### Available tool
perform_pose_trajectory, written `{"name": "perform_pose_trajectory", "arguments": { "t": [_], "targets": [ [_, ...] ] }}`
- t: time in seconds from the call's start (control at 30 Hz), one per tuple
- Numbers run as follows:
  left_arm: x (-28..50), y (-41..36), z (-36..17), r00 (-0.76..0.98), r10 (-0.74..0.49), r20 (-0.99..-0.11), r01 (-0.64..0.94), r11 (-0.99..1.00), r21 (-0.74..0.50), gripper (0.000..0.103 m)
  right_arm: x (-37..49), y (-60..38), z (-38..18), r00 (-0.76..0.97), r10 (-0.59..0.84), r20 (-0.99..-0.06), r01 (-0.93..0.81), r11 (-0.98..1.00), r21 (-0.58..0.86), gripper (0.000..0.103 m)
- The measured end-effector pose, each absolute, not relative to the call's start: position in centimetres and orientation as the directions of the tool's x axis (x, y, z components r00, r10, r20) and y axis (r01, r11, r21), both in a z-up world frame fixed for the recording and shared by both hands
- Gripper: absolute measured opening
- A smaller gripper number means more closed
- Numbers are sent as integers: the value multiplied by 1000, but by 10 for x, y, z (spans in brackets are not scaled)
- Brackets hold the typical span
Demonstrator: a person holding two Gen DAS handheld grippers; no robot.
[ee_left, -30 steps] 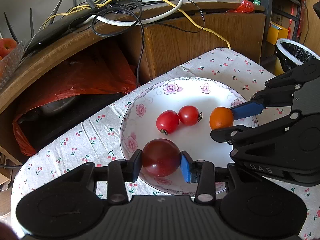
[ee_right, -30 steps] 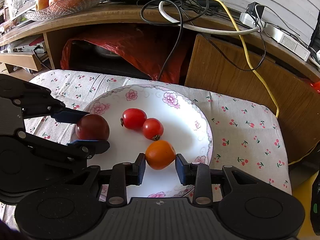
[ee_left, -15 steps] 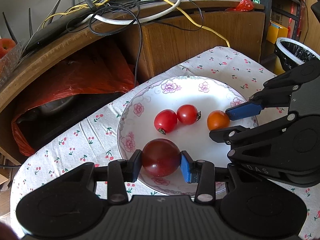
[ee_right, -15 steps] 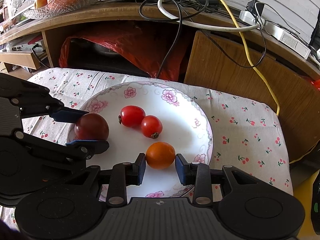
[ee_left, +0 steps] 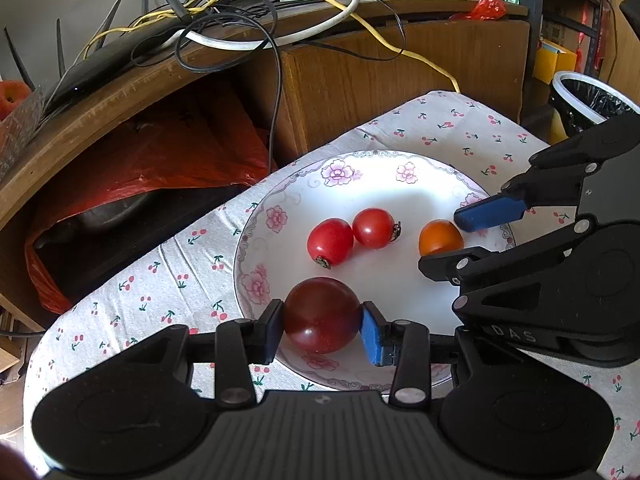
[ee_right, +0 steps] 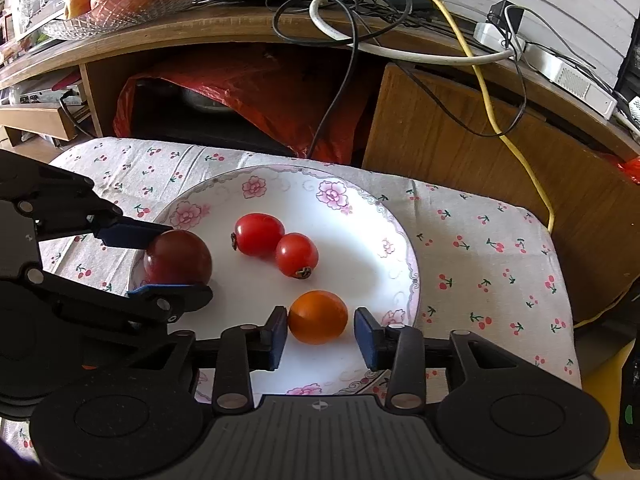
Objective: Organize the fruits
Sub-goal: 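Open the right gripper to drop the orange while the left gripper releases the dark tomato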
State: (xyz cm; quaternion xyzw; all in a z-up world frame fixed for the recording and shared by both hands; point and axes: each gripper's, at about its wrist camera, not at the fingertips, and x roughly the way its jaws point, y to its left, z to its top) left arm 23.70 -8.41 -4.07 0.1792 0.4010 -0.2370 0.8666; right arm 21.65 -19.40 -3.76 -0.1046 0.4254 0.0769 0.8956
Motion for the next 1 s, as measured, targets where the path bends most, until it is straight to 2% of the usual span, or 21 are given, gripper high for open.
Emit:
{"name": "perform_pose_trajectory", "arguments": {
  "t": [0.33,1.0],
  "targets": [
    [235,-83,-37,568,-264,-779,550,827,120,49,215,-194,-35,636,44,-771,-218,968,-125,41],
    [224,-82,-23,592,-255,-765,544,827,145,52,206,-193,-24,653,50,-756,-207,971,-115,41]
  ]
}}
